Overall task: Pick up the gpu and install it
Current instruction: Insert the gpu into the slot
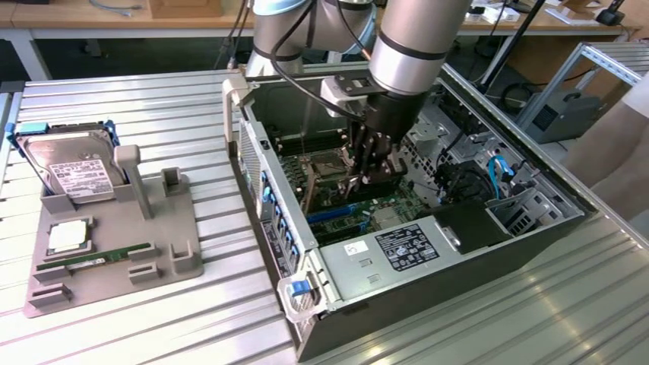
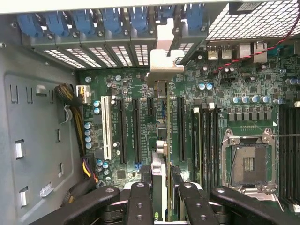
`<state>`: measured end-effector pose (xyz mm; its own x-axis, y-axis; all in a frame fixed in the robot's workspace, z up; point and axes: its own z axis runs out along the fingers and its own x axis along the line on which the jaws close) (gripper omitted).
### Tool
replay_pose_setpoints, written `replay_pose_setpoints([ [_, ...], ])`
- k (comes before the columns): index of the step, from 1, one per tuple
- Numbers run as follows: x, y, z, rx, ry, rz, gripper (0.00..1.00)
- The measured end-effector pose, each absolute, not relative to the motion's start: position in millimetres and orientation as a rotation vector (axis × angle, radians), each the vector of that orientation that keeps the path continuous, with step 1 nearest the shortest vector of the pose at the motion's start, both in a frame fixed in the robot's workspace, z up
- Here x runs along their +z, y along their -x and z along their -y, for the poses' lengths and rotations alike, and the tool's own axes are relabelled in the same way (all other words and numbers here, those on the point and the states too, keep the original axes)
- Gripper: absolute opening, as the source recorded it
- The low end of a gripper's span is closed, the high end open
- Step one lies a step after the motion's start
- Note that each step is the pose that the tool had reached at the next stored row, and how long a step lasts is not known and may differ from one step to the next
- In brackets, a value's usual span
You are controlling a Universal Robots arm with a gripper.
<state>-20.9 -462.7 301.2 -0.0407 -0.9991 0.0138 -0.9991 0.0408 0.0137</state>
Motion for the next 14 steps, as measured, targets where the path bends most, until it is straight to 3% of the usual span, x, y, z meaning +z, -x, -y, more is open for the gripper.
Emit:
replay_pose_setpoints([
  [14,286.6,43.7,452.6,0.008,-2.154,2.253,0.27],
])
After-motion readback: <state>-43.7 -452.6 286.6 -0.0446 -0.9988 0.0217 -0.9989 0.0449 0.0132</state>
